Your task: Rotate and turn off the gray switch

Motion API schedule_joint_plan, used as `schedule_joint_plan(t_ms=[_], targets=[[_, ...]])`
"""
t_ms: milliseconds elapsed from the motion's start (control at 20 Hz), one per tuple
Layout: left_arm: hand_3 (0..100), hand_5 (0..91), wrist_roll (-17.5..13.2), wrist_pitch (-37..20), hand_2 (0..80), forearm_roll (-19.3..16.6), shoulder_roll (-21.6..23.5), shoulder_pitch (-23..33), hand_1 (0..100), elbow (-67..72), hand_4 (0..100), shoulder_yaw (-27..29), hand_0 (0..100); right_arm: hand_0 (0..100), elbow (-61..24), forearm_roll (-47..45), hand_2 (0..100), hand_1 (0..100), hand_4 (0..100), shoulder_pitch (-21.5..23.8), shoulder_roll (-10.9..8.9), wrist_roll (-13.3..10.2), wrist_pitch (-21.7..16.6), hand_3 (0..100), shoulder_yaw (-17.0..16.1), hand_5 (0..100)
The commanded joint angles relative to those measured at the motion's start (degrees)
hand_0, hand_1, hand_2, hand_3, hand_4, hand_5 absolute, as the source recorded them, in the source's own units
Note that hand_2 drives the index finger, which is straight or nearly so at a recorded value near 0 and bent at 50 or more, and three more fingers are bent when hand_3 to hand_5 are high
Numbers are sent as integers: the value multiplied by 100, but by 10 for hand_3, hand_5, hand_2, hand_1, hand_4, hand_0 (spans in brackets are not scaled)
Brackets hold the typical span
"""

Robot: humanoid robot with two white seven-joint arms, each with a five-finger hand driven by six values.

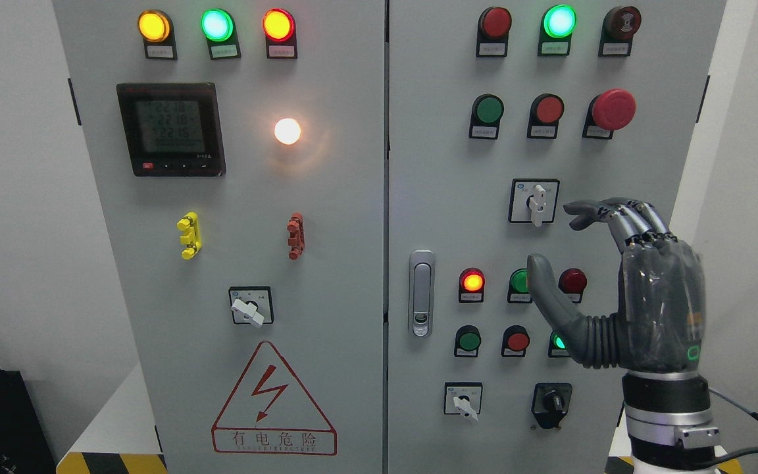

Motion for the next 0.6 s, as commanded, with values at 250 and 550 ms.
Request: schedule_joint_plan(t_ms=[250, 550], targets=[[0, 0, 28, 0, 0, -44, 0, -1, 389, 132, 0, 185, 120, 289, -355, -125, 163, 209, 112, 277, -71, 26, -50, 202, -133, 48], [0, 0, 28, 0, 0, -44, 0, -1, 389, 132, 0, 184, 120, 278, -355, -125, 165, 227, 114, 426, -80, 26, -155, 207, -133, 49]])
